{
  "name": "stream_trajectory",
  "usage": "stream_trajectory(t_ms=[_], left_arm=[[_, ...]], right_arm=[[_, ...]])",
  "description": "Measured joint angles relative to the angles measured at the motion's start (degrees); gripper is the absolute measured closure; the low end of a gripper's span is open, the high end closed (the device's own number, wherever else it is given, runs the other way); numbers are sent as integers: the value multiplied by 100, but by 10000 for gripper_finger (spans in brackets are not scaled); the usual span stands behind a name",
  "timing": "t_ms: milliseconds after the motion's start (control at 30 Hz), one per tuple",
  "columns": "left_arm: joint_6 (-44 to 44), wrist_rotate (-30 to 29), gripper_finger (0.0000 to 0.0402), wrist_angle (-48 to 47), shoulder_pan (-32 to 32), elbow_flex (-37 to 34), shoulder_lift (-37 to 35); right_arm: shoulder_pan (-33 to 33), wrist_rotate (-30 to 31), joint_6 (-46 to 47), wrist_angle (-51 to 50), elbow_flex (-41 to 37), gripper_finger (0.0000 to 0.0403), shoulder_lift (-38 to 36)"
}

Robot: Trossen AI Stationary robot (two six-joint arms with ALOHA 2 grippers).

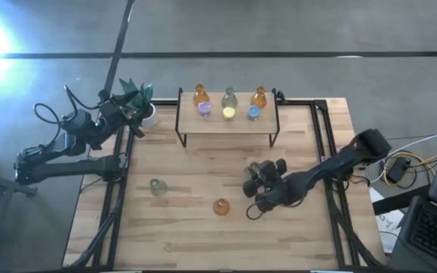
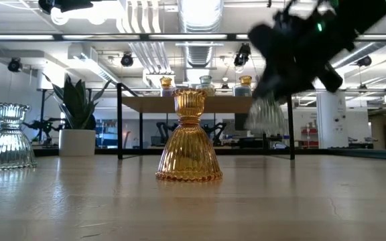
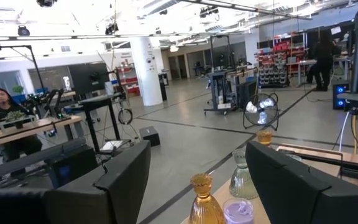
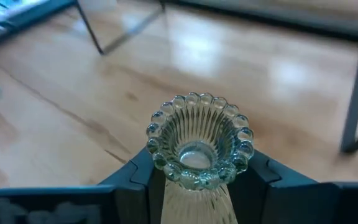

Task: Pick & Place candle stick holders
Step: Put the right green glass candle holder on the shelf

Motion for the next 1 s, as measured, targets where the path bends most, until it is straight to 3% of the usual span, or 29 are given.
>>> stream_trajectory(t_ms=[200,433,767,867,1000], left_arm=[[8,2,133,1,0,0,32],[7,3,133,-2,2,0,49],[7,4,133,0,2,0,49],[7,4,133,0,2,0,51],[7,4,133,-1,0,0,51]], right_arm=[[-629,-101,-1613,-357,435,280,-1263],[-1885,-1027,-2693,-1323,843,280,-2338],[-2974,-1690,-3662,-1273,757,280,-2563],[-3163,-2067,-3769,-897,645,280,-2556],[-3228,-2142,-4041,-332,554,280,-2545]])
